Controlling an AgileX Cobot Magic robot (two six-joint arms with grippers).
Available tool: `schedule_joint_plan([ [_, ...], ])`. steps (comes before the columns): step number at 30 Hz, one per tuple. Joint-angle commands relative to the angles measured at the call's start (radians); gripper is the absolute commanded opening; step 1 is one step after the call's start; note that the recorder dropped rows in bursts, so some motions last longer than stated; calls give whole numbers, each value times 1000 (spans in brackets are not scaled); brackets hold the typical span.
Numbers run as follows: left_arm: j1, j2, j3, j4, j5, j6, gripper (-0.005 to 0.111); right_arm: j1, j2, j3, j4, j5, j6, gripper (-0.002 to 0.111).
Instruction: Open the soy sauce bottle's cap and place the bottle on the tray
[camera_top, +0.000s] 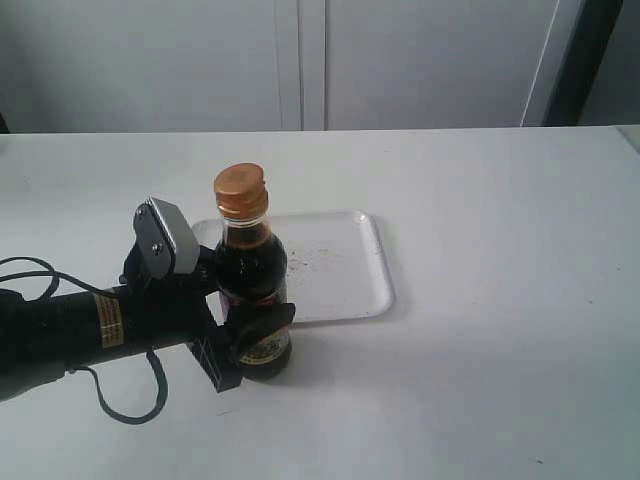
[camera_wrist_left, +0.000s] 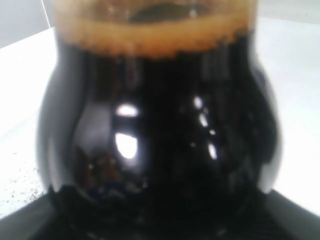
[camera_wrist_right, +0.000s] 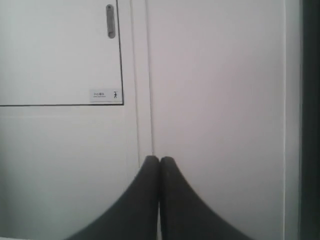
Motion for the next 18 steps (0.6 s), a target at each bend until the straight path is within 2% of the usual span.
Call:
schedule_joint_plan([
  [1,-7,-2,1,-3,-3,19,0,67,118,-50,-63,-49,18,0],
  [6,-7,-2,1,-3,-3,19,0,151,239,-66,-65,-101,-38,0],
  [14,-7,-2,1,-3,-3,25,0,222,372,-64,0,-143,-180,0],
  [18,-7,-2,1,-3,-3,37,0,243,418,-17,24,-257,-206,0],
])
